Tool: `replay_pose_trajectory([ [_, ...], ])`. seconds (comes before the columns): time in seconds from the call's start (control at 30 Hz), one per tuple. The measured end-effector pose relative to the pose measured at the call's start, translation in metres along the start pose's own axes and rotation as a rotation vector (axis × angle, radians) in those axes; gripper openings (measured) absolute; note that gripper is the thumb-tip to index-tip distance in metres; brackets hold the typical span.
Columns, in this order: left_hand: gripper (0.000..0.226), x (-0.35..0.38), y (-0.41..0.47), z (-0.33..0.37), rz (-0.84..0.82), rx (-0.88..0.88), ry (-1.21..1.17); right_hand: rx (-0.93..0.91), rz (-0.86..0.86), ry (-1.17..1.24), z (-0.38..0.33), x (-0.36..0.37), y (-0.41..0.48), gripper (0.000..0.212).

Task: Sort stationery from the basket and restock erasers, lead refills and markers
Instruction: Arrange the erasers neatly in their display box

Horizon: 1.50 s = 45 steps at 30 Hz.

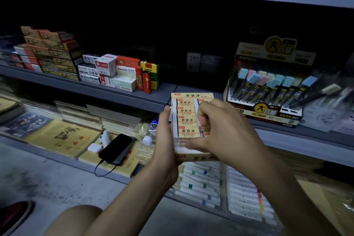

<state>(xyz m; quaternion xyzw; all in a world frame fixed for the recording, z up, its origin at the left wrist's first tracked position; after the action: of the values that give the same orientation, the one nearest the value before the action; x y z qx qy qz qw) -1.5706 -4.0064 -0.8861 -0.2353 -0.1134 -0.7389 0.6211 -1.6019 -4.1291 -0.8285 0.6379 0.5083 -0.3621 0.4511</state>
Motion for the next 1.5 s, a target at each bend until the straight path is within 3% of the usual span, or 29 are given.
replay_pose_trajectory([
  [0.3, 0.067, -0.001, 0.000, 0.000, 0.004, -0.017, -0.025, -0.067, 0.017, -0.119, -0.008, 0.007, 0.004, 0.061],
  [0.5, 0.070, -0.002, 0.000, 0.001, -0.015, -0.016, -0.025, -0.058, 0.001, 0.017, -0.004, -0.003, -0.001, 0.058],
  [0.63, 0.070, -0.002, -0.001, 0.003, -0.020, -0.021, -0.003, 0.006, 0.084, 0.160, 0.014, -0.020, -0.003, 0.049],
  [0.8, 0.064, -0.001, -0.002, 0.004, -0.012, -0.020, 0.008, 0.082, 0.111, 0.146, 0.036, -0.012, 0.002, 0.046],
  [1.0, 0.061, 0.004, -0.005, 0.005, 0.001, -0.019, 0.007, 0.050, 0.145, 0.126, 0.038, 0.003, 0.006, 0.047],
  [1.13, 0.062, 0.004, -0.005, 0.005, 0.014, -0.013, 0.021, 0.051, 0.093, 0.118, 0.038, -0.002, 0.005, 0.044],
  [1.3, 0.063, 0.003, -0.004, 0.006, 0.005, -0.023, 0.052, 0.128, -0.097, 0.177, 0.044, -0.016, -0.001, 0.047],
  [1.5, 0.061, 0.002, -0.001, 0.001, 0.011, -0.009, 0.054, 0.119, -0.076, 0.081, 0.036, -0.014, -0.001, 0.047],
])
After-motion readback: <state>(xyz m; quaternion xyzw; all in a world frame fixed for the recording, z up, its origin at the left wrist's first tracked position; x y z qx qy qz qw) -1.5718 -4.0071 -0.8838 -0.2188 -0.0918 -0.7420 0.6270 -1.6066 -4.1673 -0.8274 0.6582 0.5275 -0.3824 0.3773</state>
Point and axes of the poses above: each hand's wrist, its own y-axis towards the middle knuckle, its own x-axis out of the palm, z = x × y, the point moved 1 cm from there along y, towards the middle knuckle, and after that the axes turned 8 degrees about x, right-handed, at the moved point
